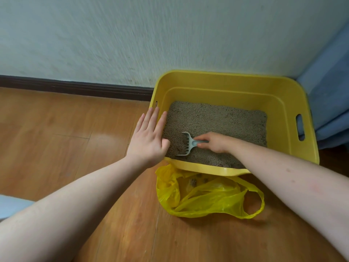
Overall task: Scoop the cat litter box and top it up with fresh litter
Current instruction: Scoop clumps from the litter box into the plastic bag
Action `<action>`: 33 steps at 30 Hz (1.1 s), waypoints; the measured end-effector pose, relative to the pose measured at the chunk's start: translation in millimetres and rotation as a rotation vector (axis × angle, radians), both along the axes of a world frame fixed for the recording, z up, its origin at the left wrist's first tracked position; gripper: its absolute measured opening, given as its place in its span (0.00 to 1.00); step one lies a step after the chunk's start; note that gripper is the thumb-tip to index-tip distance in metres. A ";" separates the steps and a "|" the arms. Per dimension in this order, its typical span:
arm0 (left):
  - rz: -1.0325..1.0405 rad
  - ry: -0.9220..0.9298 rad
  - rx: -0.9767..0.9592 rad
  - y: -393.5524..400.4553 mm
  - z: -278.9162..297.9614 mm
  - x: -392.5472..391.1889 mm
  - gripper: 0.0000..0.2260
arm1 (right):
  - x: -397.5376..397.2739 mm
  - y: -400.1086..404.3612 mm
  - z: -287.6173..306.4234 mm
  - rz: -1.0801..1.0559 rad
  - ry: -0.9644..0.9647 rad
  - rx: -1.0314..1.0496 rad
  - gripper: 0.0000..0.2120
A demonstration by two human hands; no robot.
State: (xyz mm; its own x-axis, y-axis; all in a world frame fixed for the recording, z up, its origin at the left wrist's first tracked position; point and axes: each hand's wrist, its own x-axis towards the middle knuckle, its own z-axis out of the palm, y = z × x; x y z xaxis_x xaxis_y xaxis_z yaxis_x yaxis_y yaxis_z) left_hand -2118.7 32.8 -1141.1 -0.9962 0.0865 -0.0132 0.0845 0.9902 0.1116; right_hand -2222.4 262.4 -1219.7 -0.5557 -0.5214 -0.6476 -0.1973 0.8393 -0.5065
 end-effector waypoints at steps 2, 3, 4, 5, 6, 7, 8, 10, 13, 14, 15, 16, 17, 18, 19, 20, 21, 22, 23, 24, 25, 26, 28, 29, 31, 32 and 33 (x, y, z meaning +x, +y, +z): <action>-0.003 -0.004 0.000 0.3 0.2 -0.3 0.35 | -0.8 2.2 -2.3 0.007 -0.005 -0.017 0.20; -0.003 -0.004 0.003 0.6 0.2 -0.2 0.35 | -0.7 3.0 -3.1 0.008 -0.009 -0.024 0.20; -0.003 -0.002 0.008 0.6 0.4 0.2 0.35 | -0.2 3.4 -2.9 0.009 -0.016 -0.026 0.20; -0.001 -0.002 0.013 0.4 0.6 0.8 0.35 | -0.3 3.2 -3.0 0.011 -0.026 -0.028 0.20; -0.001 -0.006 0.016 0.0 1.1 1.2 0.35 | -0.4 3.5 -2.9 0.011 -0.037 -0.028 0.20; -0.002 -0.011 0.018 0.5 1.4 1.0 0.35 | -0.4 4.4 -1.8 0.008 -0.046 -0.028 0.20; -0.003 -0.013 0.019 0.8 2.2 0.9 0.35 | -1.0 5.2 -0.9 0.009 -0.052 -0.026 0.20; -0.004 -0.021 0.024 1.1 3.7 1.5 0.35 | -1.5 5.1 -0.1 0.016 -0.064 -0.029 0.20; 0.000 -0.027 0.028 1.7 4.7 0.9 0.35 | -2.0 5.9 -1.5 0.019 -0.059 -0.042 0.20; 0.000 -0.027 0.027 1.8 4.9 0.8 0.35 | -2.1 5.9 -2.3 0.016 -0.060 -0.052 0.20; -0.001 -0.025 0.027 1.7 4.8 0.9 0.36 | -1.9 5.7 -2.9 0.012 -0.061 -0.063 0.20; 0.000 -0.022 0.029 1.5 4.4 1.1 0.36 | -1.6 5.4 -4.0 0.009 -0.060 -0.069 0.20; 0.001 -0.020 0.033 1.1 4.0 1.1 0.36 | -1.4 4.9 -4.7 0.007 -0.056 -0.072 0.19; 0.001 -0.020 0.034 0.8 3.8 1.2 0.36 | -1.1 5.2 -5.9 0.005 -0.052 -0.073 0.19; 0.002 -0.021 0.033 0.8 3.6 1.2 0.36 | -1.0 5.4 -6.6 0.004 -0.050 -0.072 0.19; 0.002 -0.023 0.029 0.7 3.3 1.2 0.36 | -1.0 5.7 -7.4 0.006 -0.048 -0.074 0.19; 0.002 -0.024 0.027 0.7 3.1 1.2 0.36 | -1.3 5.9 -7.9 0.008 -0.049 -0.074 0.20; 0.002 -0.023 0.027 0.9 3.2 1.2 0.36 | -1.8 6.1 -8.0 0.009 -0.053 -0.075 0.20; 0.002 -0.020 0.031 0.7 3.2 1.0 0.36 | -2.1 6.0 -7.6 0.008 -0.059 -0.075 0.20; 0.002 -0.018 0.034 0.6 3.2 0.8 0.35 | -2.3 5.9 -7.2 0.009 -0.063 -0.077 0.20; 0.001 -0.017 0.034 0.4 3.1 0.8 0.35 | -2.0 6.2 -7.0 0.011 -0.066 -0.082 0.20; 0.000 -0.016 0.034 0.4 3.0 0.8 0.35 | -1.8 6.7 -7.2 0.012 -0.067 -0.088 0.20; -0.002 -0.012 0.035 0.1 2.8 1.2 0.36 | -2.1 7.4 -7.3 0.009 -0.068 -0.098 0.20; -0.003 -0.013 0.036 0.0 2.6 1.2 0.36 | -2.7 7.6 -6.9 0.006 -0.070 -0.099 0.20; -0.003 -0.016 0.037 0.0 2.1 0.7 0.36 | -5.0 7.9 -7.4 0.003 -0.067 -0.095 0.20; -0.003 -0.018 0.037 0.3 1.8 0.6 0.36 | -5.5 8.1 -7.7 0.001 -0.071 -0.098 0.20; -0.003 -0.018 0.037 0.3 1.6 0.6 0.36 | -5.5 8.1 -8.4 0.000 -0.075 -0.104 0.20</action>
